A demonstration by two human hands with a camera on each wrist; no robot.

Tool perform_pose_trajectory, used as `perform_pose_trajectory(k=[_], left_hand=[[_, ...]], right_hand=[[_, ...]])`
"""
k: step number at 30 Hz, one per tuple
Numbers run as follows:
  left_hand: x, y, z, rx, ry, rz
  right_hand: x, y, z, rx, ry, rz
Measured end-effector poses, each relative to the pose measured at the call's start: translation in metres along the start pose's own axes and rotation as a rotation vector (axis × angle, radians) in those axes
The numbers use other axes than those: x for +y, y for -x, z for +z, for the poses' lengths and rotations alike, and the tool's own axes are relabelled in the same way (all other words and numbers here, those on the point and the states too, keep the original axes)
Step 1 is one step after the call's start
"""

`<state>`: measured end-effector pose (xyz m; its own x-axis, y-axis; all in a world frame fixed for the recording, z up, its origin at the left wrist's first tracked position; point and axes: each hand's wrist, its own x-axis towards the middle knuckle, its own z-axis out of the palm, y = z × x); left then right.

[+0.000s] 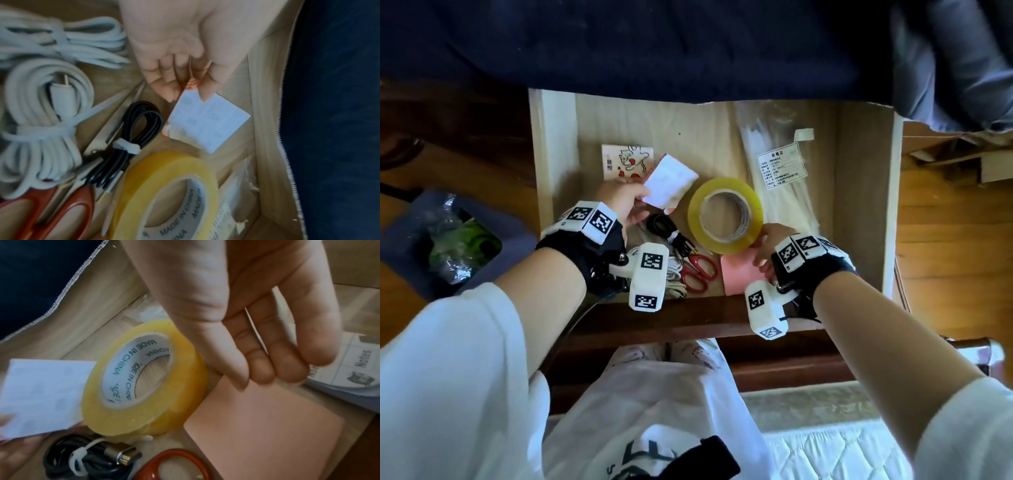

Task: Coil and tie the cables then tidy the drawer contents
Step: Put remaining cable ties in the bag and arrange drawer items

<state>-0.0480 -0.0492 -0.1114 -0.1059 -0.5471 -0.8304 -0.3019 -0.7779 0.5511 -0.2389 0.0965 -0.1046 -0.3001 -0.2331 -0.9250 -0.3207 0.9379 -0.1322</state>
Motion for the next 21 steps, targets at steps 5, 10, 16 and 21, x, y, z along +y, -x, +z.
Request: perform_pose_trajectory(k=[5, 10, 16, 21], left_hand=[[0.003, 0.017, -0.013, -0.065, 0.017, 0.008], [0.0, 0.026, -0.02, -0.084, 0.078, 0.018], [-0.001, 0.034, -0.025, -0.093, 0.116, 0.021], [0.002, 0.046, -0.027, -0.117, 0.13, -0.005]], right_hand=[[-0.003, -0.003, 0.003, 0.004, 0.054, 0.007], [0.003, -0.008, -0.002, -0.002, 0.209, -0.04], [0.015, -0.019, -0.012, -0.033, 0.391, -0.06], [-0.002, 0.03, -0.039, -0.027, 0.253, -0.12]])
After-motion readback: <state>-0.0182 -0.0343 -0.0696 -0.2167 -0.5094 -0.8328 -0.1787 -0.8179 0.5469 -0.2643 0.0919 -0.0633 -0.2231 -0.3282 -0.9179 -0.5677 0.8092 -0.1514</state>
